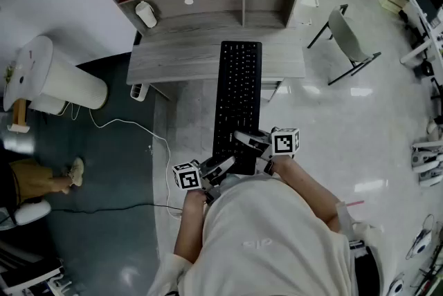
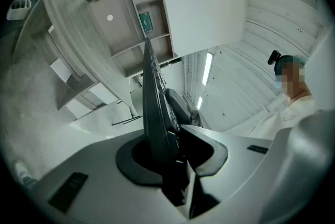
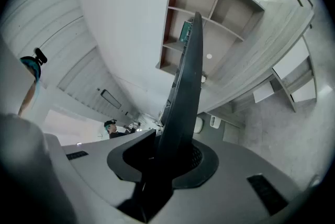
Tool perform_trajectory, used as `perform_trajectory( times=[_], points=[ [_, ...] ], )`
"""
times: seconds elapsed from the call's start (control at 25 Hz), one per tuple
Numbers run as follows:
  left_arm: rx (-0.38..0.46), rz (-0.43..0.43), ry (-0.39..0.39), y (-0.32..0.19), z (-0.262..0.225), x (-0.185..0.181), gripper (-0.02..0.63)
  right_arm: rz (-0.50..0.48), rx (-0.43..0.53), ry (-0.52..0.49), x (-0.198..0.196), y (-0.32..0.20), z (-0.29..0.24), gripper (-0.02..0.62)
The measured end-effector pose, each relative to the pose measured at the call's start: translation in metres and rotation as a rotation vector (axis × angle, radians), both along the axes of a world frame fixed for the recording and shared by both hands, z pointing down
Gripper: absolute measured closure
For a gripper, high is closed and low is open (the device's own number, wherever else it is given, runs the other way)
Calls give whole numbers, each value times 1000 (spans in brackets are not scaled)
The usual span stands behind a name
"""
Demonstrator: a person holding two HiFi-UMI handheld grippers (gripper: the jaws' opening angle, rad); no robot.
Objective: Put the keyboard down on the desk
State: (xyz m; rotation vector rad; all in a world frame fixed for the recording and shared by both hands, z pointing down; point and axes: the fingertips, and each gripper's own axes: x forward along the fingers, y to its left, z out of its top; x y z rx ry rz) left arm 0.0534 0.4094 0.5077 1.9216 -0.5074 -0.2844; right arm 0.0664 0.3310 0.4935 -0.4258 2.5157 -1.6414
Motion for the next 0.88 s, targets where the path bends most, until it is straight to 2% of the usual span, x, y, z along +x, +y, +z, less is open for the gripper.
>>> perform_trajectory(
  times=[0.2, 0.6, 0.88],
  points=[
    [22, 13, 13, 4, -2, -21, 483, 18, -2, 1, -19, 4, -4, 476],
    [31, 32, 23, 0, 7, -100, 480, 47, 7, 33, -95, 1, 6, 472],
    [2, 63, 24, 0, 18, -139, 476, 78, -62, 48, -130, 3, 28, 469]
  ],
)
